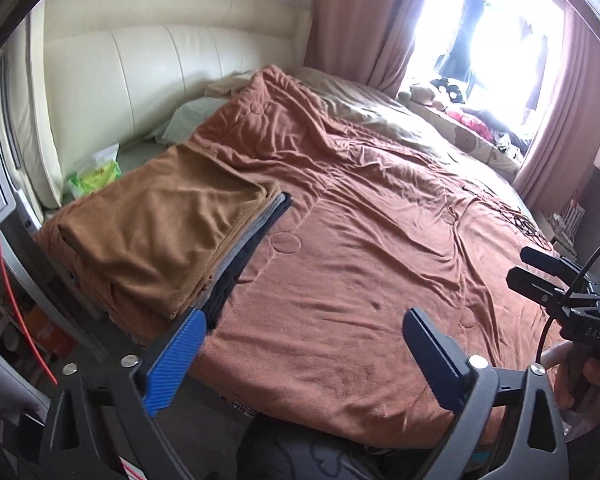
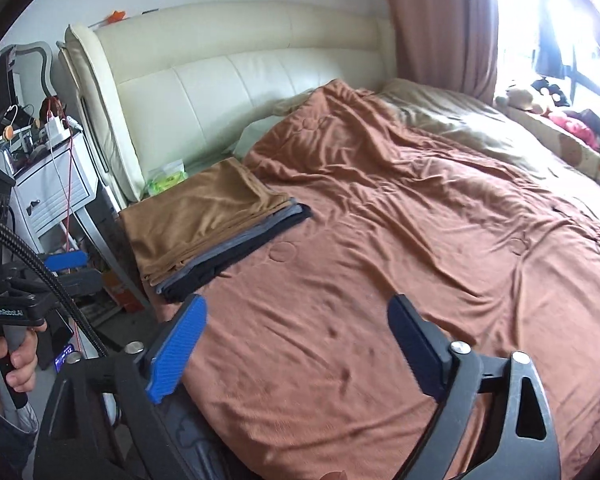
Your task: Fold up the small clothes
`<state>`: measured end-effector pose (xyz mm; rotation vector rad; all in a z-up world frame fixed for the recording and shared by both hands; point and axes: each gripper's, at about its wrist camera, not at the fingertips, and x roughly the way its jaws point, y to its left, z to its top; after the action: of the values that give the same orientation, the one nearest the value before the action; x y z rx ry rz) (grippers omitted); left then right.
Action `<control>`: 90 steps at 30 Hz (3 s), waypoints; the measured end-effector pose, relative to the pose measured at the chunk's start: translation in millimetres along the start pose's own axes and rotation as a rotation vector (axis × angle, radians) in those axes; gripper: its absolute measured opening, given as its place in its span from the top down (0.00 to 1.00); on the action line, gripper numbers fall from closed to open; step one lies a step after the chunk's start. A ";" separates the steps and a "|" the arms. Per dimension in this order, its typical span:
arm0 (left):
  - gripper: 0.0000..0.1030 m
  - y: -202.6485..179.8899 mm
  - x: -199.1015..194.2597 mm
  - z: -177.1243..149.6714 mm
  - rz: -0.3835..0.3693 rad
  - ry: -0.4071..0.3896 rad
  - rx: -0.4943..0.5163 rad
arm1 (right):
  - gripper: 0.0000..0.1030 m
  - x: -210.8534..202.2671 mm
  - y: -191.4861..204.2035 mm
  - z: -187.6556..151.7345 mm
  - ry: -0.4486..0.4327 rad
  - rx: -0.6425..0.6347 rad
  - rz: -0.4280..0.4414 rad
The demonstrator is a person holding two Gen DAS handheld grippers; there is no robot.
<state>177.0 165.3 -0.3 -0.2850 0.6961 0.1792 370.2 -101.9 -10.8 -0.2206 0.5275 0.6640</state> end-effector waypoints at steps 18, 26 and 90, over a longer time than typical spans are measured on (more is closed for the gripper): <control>0.01 -80.2 -65.4 -39.7 -0.022 -0.101 0.102 | 0.00 -135.3 -17.4 -69.6 -0.119 0.074 -0.069; 0.01 -114.0 -87.3 -71.3 -0.051 -0.149 0.160 | 0.00 -187.8 -24.8 -103.4 -0.187 0.096 -0.116; 0.01 -110.8 -149.5 -143.1 -0.055 -0.318 0.210 | 0.00 -248.7 0.3 -232.5 -0.289 0.210 -0.244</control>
<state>6.1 5.0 14.7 -0.0709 0.3871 0.0950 113.6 -316.1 -75.6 0.0108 0.2832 0.3902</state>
